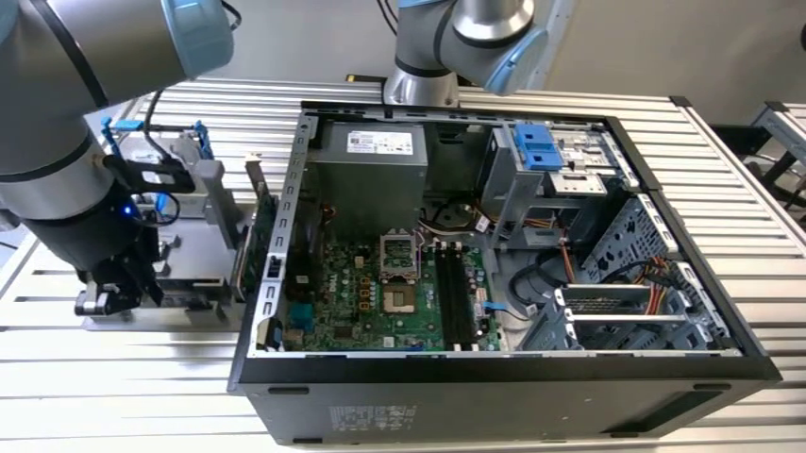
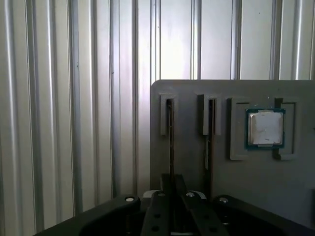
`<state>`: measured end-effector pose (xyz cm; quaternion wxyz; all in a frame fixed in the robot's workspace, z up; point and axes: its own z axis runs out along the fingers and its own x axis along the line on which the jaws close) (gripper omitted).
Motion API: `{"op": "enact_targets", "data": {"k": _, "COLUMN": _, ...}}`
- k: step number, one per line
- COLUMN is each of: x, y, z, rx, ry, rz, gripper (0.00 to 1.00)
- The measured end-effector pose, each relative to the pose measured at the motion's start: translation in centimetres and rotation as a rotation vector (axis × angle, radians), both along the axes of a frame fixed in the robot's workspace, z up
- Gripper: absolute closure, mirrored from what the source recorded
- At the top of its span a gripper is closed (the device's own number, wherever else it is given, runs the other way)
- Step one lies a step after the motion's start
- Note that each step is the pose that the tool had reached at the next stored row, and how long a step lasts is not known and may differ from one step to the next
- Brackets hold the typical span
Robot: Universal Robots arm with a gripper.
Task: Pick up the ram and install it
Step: 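Pick up the ram and move it above insertion slot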
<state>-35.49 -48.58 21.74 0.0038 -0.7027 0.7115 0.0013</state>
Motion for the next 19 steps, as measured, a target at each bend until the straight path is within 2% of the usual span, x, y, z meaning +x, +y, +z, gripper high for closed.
{"op": "enact_targets", "data": {"k": 7, "x": 0.01, "y": -0.01, "z": 1.82, "rx": -0.0002, "ry": 0.0001, "rz": 0.0, "gripper": 1.0}}
{"op": "enact_targets", "data": {"k": 16, "x": 0.0, "y": 0.0, "z": 3.17, "rx": -0.0001, "ry": 0.0001, "rz": 0.0, "gripper": 1.0}}
{"op": "enact_targets", "data": {"k": 19, "x": 0.0, "y": 0.0, "z": 3.37, "rx": 0.0, "ry": 0.0, "rz": 0.0, "gripper": 1.0}}
